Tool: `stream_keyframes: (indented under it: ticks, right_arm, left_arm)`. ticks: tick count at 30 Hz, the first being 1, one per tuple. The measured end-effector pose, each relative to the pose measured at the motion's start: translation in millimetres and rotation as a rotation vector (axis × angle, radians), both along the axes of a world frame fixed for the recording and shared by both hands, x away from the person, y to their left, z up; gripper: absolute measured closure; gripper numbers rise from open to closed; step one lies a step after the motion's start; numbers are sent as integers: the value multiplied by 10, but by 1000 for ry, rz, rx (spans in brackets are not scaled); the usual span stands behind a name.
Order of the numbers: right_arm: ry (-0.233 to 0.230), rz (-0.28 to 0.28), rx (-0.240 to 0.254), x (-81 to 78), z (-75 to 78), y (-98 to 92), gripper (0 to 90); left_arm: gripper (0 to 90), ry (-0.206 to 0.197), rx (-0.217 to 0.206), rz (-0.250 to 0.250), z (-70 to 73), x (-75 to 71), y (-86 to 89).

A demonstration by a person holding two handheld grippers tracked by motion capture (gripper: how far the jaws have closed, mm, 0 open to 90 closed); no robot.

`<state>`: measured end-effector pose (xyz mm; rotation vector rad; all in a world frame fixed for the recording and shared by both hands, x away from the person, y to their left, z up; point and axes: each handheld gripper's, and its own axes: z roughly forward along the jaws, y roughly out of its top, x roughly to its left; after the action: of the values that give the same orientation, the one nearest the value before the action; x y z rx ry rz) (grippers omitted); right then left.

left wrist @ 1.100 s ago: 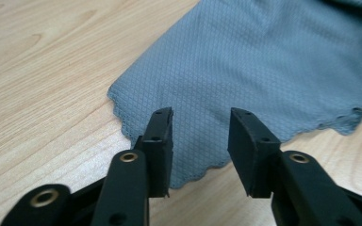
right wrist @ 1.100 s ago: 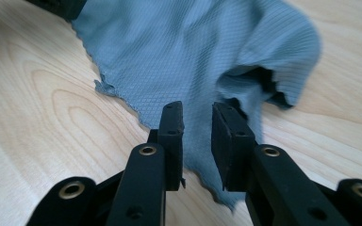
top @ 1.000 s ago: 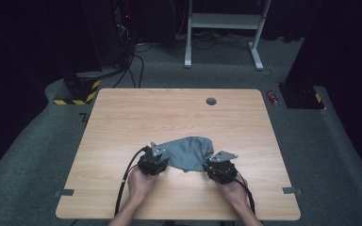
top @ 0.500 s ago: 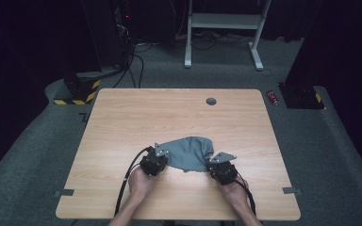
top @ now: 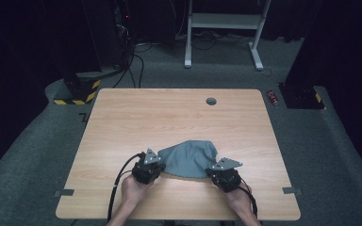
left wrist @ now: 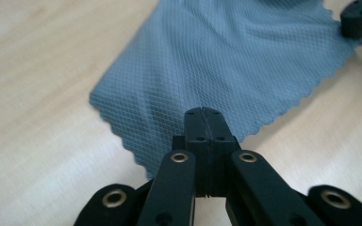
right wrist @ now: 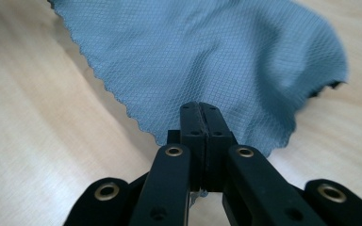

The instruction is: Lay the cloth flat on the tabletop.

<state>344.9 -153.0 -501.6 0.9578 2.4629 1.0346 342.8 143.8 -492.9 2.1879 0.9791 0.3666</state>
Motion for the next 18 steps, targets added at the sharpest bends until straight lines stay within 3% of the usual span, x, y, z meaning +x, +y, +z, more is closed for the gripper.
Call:
stream_keyframes:
  ticks: [4, 9, 11, 12, 13, 15, 16, 17, 18]
  right_arm:
    - [28, 27, -13, -58, -46, 6, 881]
    - [-1, 4, 29, 2, 61, -39, 787]
    - [-37, -33, 39, 168, 192, -25, 743]
    - [-37, -33, 39, 168, 192, -25, 743]
    - [-34, -50, 53, 331, 267, 17, 724]
    - [-29, -61, 60, 495, 326, 95, 709]
    - [-29, -61, 60, 495, 326, 95, 709]
    - [-15, -53, 58, 647, 362, 209, 691]
    - [-15, -53, 58, 647, 362, 209, 691]
  left_arm:
    - [900, 36, 10, -25, -102, -109, -13]
    - [889, 34, -5, -25, -132, -111, -9]
    - [818, -3, -35, 17, -109, -67, 12]
    - [786, -3, -35, 17, -109, -67, 12]
    - [739, -30, -52, 60, -107, -18, 24]
    - [675, -42, -42, 102, -125, 55, 44]
    - [653, -42, -42, 102, -125, 55, 44]
    - [632, -48, -31, 140, -159, 102, 38]
    - [613, -48, -31, 140, -159, 102, 38]
